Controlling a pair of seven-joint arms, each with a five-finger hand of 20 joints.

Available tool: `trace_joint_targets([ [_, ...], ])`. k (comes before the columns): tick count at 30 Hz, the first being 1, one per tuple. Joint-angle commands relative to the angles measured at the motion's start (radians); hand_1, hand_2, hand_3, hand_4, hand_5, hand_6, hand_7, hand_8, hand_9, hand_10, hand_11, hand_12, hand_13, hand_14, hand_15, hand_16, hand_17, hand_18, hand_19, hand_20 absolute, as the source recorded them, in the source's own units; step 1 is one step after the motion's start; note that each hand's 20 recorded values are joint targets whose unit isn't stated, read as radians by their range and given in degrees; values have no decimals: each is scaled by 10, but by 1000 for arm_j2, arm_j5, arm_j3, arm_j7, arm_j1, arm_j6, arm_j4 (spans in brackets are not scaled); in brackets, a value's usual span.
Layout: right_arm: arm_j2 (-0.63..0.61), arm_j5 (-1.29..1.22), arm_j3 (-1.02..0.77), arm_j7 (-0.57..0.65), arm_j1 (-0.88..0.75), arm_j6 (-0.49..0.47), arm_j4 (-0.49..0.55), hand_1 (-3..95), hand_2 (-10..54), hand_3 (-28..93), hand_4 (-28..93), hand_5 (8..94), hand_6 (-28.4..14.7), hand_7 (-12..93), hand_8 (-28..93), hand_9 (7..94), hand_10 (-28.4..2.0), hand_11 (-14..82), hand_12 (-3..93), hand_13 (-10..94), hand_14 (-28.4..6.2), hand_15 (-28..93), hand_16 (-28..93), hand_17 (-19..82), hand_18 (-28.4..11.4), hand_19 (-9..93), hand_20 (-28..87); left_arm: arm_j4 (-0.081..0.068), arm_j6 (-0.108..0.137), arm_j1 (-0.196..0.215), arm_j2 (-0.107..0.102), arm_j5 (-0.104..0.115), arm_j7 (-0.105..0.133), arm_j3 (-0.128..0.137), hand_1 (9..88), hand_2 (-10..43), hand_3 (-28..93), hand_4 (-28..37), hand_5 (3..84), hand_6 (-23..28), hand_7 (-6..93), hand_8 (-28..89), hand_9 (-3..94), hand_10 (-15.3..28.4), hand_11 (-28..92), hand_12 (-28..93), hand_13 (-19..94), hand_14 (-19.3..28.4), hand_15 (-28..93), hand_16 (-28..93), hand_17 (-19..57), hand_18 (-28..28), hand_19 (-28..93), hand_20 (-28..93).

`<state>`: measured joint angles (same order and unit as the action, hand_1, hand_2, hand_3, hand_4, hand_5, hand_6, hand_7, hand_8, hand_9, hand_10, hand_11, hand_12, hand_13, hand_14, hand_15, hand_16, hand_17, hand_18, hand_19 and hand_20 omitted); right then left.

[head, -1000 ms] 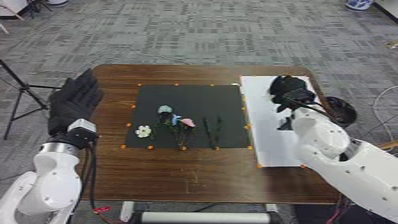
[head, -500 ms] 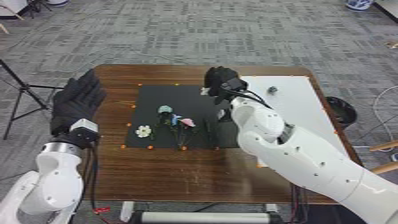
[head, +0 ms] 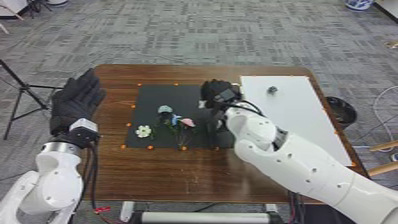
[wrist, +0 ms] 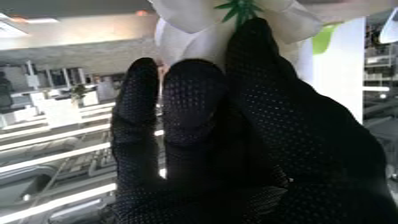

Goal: Arrange flowers

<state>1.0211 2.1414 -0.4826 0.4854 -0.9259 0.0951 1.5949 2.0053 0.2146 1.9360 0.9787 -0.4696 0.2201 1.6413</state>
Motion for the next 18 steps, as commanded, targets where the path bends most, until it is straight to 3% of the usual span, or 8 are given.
trace_joint_targets([
  [1, -34, -54, -29, 16, -23, -44, 25, 630, -95, 709, -283, 679, 20, 435, 25, 775, -64, 125, 444, 693, -17, 553, 486, 308, -187, 692, 402, 12, -1, 14, 9, 5, -6, 5, 255, 191, 724, -283, 396, 79, 60, -76, 255, 126, 154, 54, 161, 89, 112, -63, -46, 80, 266, 28],
  [10, -54, -90, -46, 42, -44, -39, 44, 611, -95, 714, -283, 650, 14, 409, -2, 738, -75, 81, 390, 677, -16, 522, 483, 291, -187, 678, 388, 12, 23, 20, 6, 8, 4, 8, 254, 191, 725, -283, 402, 81, 65, -75, 260, 128, 162, 57, 157, 94, 117, -64, -49, 83, 274, 30],
  [18, -66, -85, -64, 36, -61, -54, 77, 590, -95, 718, -283, 636, 13, 377, 2, 669, -97, 184, 256, 670, -13, 520, 471, 286, -189, 680, 381, 8, 17, 19, 3, 13, 11, 10, 255, 188, 727, -283, 403, 82, 68, -75, 259, 128, 160, 58, 148, 96, 106, -57, -51, 85, 279, 29],
])
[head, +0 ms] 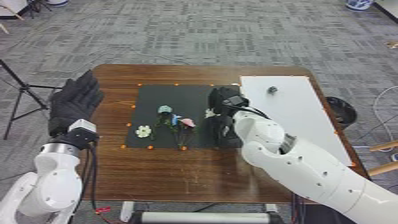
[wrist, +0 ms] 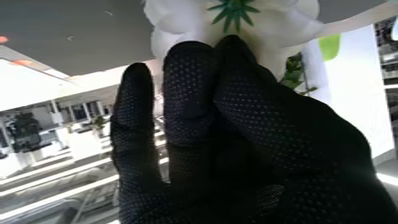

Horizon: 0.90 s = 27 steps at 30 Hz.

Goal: Arrange flowers

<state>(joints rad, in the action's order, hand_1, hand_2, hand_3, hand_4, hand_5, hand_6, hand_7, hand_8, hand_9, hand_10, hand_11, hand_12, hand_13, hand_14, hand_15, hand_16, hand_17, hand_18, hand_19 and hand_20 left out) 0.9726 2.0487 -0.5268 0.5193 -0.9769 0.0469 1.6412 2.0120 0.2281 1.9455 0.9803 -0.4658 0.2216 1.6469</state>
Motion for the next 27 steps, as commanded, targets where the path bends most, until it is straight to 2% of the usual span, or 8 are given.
trace_joint_targets([
  [1, -18, 8, -24, 1, -13, -7, 34, 588, -95, 718, -283, 634, 11, 373, 4, 655, -103, 195, 226, 669, -13, 523, 471, 285, -190, 679, 380, 1, 2, 9, 1, 11, 8, 5, 254, 186, 728, -283, 403, 81, 69, -75, 259, 128, 160, 58, 148, 97, 106, -55, -52, 86, 280, 29],
  [8, -20, 1, -39, -2, -14, -34, 52, 576, -95, 714, -283, 623, 8, 360, 6, 605, -120, 170, 192, 658, -15, 539, 467, 279, -191, 680, 381, -1, -7, 12, 0, 14, 15, 9, 253, 175, 730, -283, 402, 81, 68, -75, 257, 127, 157, 59, 145, 103, 104, -46, -55, 91, 283, 30],
  [12, -22, 0, -39, 1, -14, -21, 55, 564, -95, 725, -283, 616, 6, 364, 16, 574, -129, 141, 179, 646, -20, 563, 455, 277, -192, 680, 380, 0, -3, 14, 0, 18, 19, 10, 252, 169, 731, -283, 402, 81, 66, -75, 257, 127, 154, 61, 145, 104, 103, -43, -55, 92, 281, 29],
  [15, -21, -5, -45, -1, -11, -35, 54, 559, -95, 731, -283, 612, 5, 392, 37, 544, -138, 118, 168, 643, -21, 573, 448, 276, -192, 682, 379, 0, -1, 16, 0, 23, 23, 11, 252, 166, 731, -283, 401, 81, 66, -74, 257, 127, 154, 63, 145, 104, 102, -41, -55, 93, 281, 30],
  [20, -26, 3, -55, 1, -16, -55, 59, 552, -95, 741, -283, 602, 3, 382, 21, 520, -144, 101, 161, 635, -27, 591, 441, 274, -193, 683, 376, -2, -1, 14, 1, 27, 24, 12, 252, 164, 732, -283, 401, 80, 67, -74, 258, 127, 155, 64, 146, 106, 102, -39, -55, 94, 279, 30],
  [27, -38, -6, -80, 4, -39, -89, 83, 539, -95, 772, -283, 601, 3, 358, -60, 504, -141, 86, 155, 617, -52, 673, 417, 273, -192, 684, 367, 2, 19, 20, -4, 47, 43, 10, 253, 161, 733, -283, 411, 77, 73, -74, 265, 127, 162, 68, 158, 118, 112, -33, -57, 99, 285, 33],
])
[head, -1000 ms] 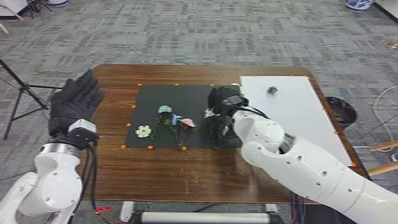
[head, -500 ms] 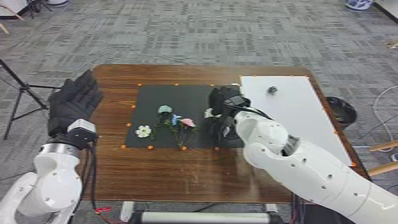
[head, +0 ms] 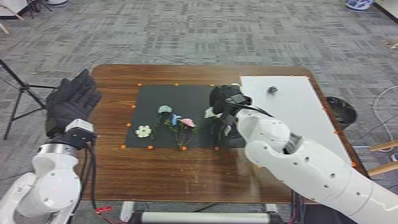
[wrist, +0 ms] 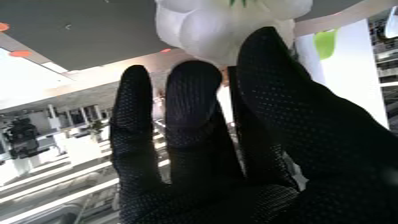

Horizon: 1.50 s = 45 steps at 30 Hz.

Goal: Arrange flowers

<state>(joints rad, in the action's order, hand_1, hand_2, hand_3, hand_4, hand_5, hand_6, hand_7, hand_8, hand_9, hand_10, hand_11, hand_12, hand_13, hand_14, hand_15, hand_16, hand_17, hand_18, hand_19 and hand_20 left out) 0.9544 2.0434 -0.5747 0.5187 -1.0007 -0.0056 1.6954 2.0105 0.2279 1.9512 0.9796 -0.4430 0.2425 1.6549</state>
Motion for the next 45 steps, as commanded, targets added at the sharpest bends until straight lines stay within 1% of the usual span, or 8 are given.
trace_joint_targets([
  [1, -23, 0, -37, 1, -19, -43, 36, 536, -95, 776, -283, 600, 4, 350, -113, 501, -142, 84, 155, 615, -54, 679, 416, 273, -192, 685, 366, 5, 20, 15, -3, 26, 23, 3, 254, 161, 733, -283, 412, 76, 74, -75, 265, 127, 163, 68, 159, 119, 115, -32, -57, 100, 285, 33],
  [13, -46, 1, -98, -3, -57, -38, 100, 515, -95, 790, -283, 574, -5, 331, -147, 484, -151, 76, 159, 603, -72, 712, 406, 267, -196, 685, 366, 8, 19, 23, -3, 34, 30, 9, 255, 158, 733, -283, 417, 78, 75, -77, 270, 130, 166, 68, 166, 124, 129, -33, -58, 102, 288, 34],
  [24, -74, -19, -251, 127, -32, -113, -13, 495, -95, 804, -282, 513, -31, 167, -110, 468, -149, 74, 149, 619, -96, 762, 372, 270, -203, 695, 358, 12, 18, 26, -3, 31, 42, 10, 254, 157, 735, -283, 416, 81, 72, -76, 271, 130, 165, 68, 166, 125, 131, -36, -58, 103, 288, 33],
  [27, -107, -11, -259, 136, -8, -120, -55, 507, -95, 803, -282, 497, -37, 147, -106, 448, -148, 69, 145, 616, -93, 772, 377, 270, -202, 697, 353, 4, -27, 33, -5, 31, 55, 18, 252, 154, 737, -283, 416, 81, 71, -76, 271, 129, 164, 68, 167, 124, 131, -36, -57, 103, 286, 33],
  [34, -130, 7, -123, 174, 95, -79, -187, 501, -95, 809, -283, 487, -36, 136, -101, 446, -141, 72, 139, 626, -96, 777, 369, 274, -201, 696, 342, 1, -38, 29, -8, 20, 50, 15, 242, 133, 740, -283, 410, 77, 60, -76, 271, 126, 150, 66, 173, 117, 115, -38, -55, 104, 277, 34],
  [38, -123, -40, -120, 158, 118, -186, -232, 488, -95, 806, -282, 470, -36, 128, -101, 432, -136, 71, 129, 630, -99, 786, 348, 275, -200, 697, 333, -10, -76, 8, -14, 14, 35, 0, 244, 134, 737, -283, 409, 77, 58, -75, 272, 125, 147, 67, 176, 115, 108, -36, -53, 105, 273, 36],
  [42, -126, -49, -100, 133, 124, -216, -253, 484, -95, 798, -282, 431, -35, 118, -98, 398, -134, 70, 119, 614, -108, 787, 332, 268, -202, 692, 324, -14, -85, -10, -17, 4, 28, -17, 242, 133, 739, -283, 408, 77, 57, -73, 272, 124, 145, 68, 176, 113, 106, -35, -53, 106, 272, 37],
  [45, -123, -71, -92, 108, 116, -190, -267, 486, -95, 796, -283, 434, -31, 123, -97, 403, -127, 83, 115, 614, -104, 789, 323, 268, -201, 692, 321, -29, -154, -14, -11, -7, 9, -9, 242, 132, 739, -283, 406, 76, 56, -73, 270, 123, 143, 69, 176, 113, 104, -34, -54, 107, 269, 38],
])
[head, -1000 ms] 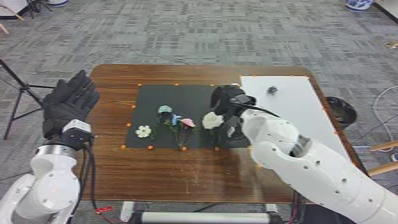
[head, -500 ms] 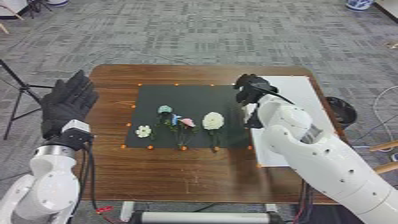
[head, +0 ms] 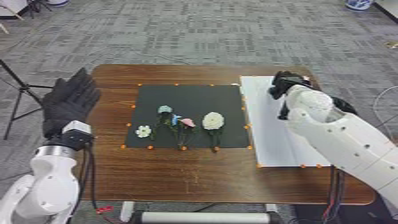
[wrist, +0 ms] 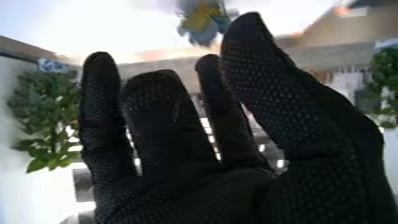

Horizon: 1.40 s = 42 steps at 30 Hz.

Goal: Arrange flowers

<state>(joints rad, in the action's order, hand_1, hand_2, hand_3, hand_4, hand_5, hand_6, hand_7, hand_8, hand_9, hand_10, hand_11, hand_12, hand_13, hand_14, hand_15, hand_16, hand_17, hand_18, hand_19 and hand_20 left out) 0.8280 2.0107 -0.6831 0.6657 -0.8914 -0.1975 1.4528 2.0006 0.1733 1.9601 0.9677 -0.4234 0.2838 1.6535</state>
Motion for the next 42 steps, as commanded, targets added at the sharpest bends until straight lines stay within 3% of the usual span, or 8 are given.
trace_joint_targets([
  [1, 3, -40, 25, -44, 6, 22, -29, 488, -95, 795, -283, 438, -28, 127, -98, 410, -125, 87, 114, 618, -101, 788, 319, 269, -199, 692, 320, -21, -111, -24, 1, -27, -37, -7, 241, 132, 740, -283, 404, 76, 54, -73, 269, 123, 139, 68, 176, 113, 104, -33, -54, 107, 266, 38],
  [4, 3, -26, 51, -30, 3, 79, -33, 493, -95, 792, -283, 458, -21, 145, -107, 443, -115, 103, 111, 636, -93, 786, 311, 281, -190, 694, 318, -21, -116, -25, 2, -20, -37, -9, 242, 124, 737, -283, 401, 76, 52, -71, 265, 120, 132, 69, 176, 113, 97, -33, -53, 109, 259, 37],
  [8, 4, 23, 89, -26, 10, 126, -41, 537, -95, 768, -282, 560, -5, 193, -125, 607, -102, 187, 174, 654, -76, 755, 357, 293, -189, 703, 339, -18, -109, -19, 3, -21, -37, -2, 242, 119, 736, -283, 401, 77, 51, -69, 266, 121, 127, 74, 177, 113, 93, -30, -53, 110, 254, 40],
  [13, 4, 19, 92, -22, 2, 142, -49, 608, -95, 679, -283, 646, 12, 361, -5, 762, -70, 175, 456, 682, -60, 710, 404, 308, -187, 702, 372, -15, -101, -16, 4, -18, -34, -3, 242, 119, 735, -283, 401, 77, 50, -69, 267, 122, 126, 78, 178, 114, 90, -27, -53, 110, 251, 43],
  [17, 0, 26, 79, -20, -12, 166, -34, 610, -95, 661, -283, 678, 16, 463, 46, 785, -67, 259, 533, 708, -70, 729, 367, 324, -192, 713, 383, -13, -94, -14, 8, -19, -34, 0, 249, 120, 730, -283, 401, 78, 50, -68, 268, 122, 125, 79, 178, 115, 90, -25, -53, 110, 249, 45],
  [22, -17, 58, 10, -3, -92, 256, 84, 593, -95, 680, -283, 680, 21, 469, 87, 787, -71, 272, 534, 714, -74, 733, 354, 329, -193, 718, 386, -3, -89, 5, 12, -20, -29, 12, 251, 121, 729, -283, 402, 78, 48, -69, 268, 122, 124, 80, 178, 114, 88, -24, -53, 110, 249, 46],
  [33, -64, 19, -56, -63, -228, 128, 366, 573, -95, 698, -256, 677, 10, 462, 117, 786, -79, 264, 528, 713, -79, 730, 350, 325, -202, 726, 388, 7, -73, 26, 22, -22, -22, 33, 252, 122, 728, -283, 396, 78, 46, -68, 266, 121, 122, 81, 178, 114, 87, -22, -52, 109, 247, 48],
  [42, -31, 14, -88, -39, -306, 72, 443, 564, -95, 694, -235, 685, 0, 443, 130, 788, -86, 257, 523, 711, -84, 729, 349, 321, -211, 734, 385, 13, -59, 36, 18, -15, -17, 36, 251, 124, 728, -283, 394, 78, 47, -68, 265, 122, 123, 81, 177, 115, 86, -22, -52, 109, 247, 49],
])
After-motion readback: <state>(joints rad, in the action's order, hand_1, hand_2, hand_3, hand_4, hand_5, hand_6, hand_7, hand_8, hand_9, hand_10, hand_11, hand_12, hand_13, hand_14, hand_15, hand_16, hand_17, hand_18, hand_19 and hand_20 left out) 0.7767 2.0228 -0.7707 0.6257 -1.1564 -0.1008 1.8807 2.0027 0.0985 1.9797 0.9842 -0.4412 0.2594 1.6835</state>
